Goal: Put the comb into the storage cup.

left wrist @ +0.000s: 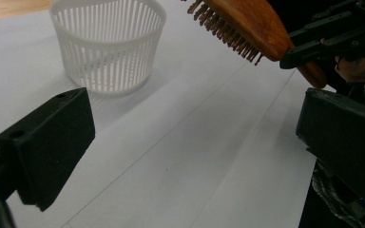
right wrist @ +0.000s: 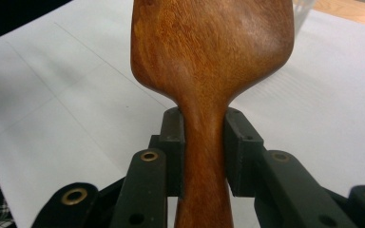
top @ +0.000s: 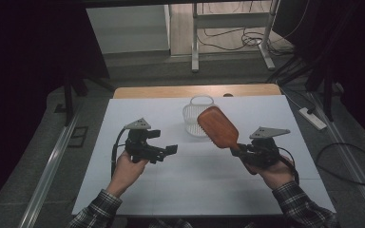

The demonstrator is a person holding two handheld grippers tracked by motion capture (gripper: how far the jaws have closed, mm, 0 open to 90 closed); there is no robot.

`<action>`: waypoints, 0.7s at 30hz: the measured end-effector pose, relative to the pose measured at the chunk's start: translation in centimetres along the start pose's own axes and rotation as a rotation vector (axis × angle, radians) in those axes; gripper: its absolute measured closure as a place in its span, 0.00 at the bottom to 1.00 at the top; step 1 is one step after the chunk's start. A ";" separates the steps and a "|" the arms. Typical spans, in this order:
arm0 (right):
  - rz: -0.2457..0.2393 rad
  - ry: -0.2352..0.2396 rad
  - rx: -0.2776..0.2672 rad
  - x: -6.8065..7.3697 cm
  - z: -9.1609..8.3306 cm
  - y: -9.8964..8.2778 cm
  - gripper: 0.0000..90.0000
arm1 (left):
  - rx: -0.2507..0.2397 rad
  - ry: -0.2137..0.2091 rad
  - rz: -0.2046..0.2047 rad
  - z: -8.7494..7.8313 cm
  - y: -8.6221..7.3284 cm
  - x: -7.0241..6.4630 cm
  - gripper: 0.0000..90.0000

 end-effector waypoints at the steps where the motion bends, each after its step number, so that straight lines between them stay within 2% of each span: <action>1: -0.006 0.011 -0.005 0.4 0.1 0.1 0.80 | -0.003 -0.008 -0.005 0.2 0.2 0.0 0.00; 21: -0.040 0.090 -0.020 3.4 1.2 0.8 0.80 | -0.008 -0.104 -0.067 2.4 1.4 -0.8 0.00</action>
Point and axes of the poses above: each handheld gripper's, and its own axes: z roughly forward along the jaws, y roughly out of its top, x roughly to its left, the point moved 8 cm from there along z, roughly forward along the jaws, and after that the axes turned 2 degrees about x, right-handed, at the moved point
